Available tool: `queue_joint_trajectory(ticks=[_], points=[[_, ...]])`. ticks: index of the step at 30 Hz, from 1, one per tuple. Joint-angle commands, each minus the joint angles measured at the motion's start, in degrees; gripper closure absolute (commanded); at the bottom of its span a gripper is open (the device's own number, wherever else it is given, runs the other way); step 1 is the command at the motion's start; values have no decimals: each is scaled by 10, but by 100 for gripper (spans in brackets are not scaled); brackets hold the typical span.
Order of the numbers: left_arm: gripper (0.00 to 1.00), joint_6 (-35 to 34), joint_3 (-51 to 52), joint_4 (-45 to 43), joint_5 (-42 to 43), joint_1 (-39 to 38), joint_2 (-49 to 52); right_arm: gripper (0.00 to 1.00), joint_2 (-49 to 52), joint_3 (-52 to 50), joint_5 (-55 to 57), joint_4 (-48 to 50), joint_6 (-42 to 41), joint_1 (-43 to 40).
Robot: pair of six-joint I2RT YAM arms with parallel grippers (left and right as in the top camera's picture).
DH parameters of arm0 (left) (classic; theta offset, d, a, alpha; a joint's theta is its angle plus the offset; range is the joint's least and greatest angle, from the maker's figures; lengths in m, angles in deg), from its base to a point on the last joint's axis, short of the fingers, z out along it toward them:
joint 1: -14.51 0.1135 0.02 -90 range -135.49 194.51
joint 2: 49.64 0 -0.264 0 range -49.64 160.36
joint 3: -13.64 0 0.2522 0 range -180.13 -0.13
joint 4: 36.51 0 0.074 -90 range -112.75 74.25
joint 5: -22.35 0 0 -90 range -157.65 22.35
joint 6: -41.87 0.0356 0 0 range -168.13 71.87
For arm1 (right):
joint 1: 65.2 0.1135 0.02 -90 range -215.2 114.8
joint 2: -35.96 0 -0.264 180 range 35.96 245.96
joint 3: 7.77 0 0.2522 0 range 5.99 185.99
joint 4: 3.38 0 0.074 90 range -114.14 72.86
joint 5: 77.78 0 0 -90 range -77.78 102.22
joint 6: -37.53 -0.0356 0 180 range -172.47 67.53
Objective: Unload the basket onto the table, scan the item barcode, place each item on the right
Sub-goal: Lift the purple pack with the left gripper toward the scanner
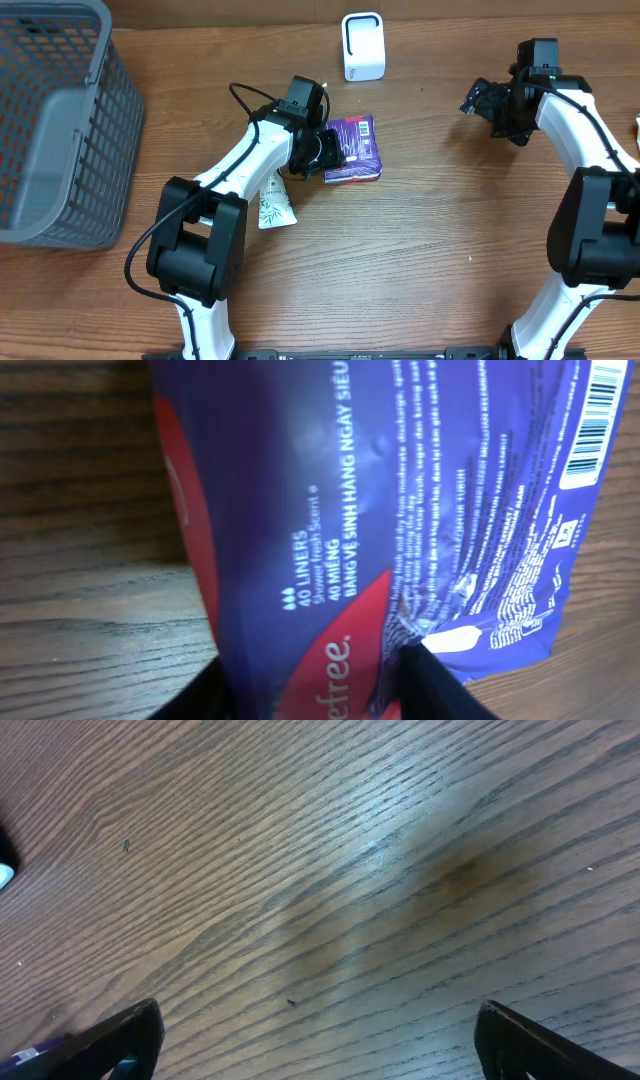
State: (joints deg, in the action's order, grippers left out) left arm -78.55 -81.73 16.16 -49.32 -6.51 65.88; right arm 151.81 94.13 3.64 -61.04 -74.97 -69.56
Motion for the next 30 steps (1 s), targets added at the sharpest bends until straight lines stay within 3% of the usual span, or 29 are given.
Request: queue_joint_trajectory(ticks=[1,5,12,21,30], points=[[74,19,-7,-1,-23,0,10,0,-23,17,0,3,-2,2],[96,22,-7,2,-25,1,10,0,-23,17,0,3,-2,2],[96,27,-37,49,-81,6,2,0,-23,17,0,3,-2,2],[96,43,-242,270,-381,2,-5,0,-23,17,0,3,-2,2],[96,43,-294,323,-564,-21,-4,0,-23,17,0,3,-2,2]])
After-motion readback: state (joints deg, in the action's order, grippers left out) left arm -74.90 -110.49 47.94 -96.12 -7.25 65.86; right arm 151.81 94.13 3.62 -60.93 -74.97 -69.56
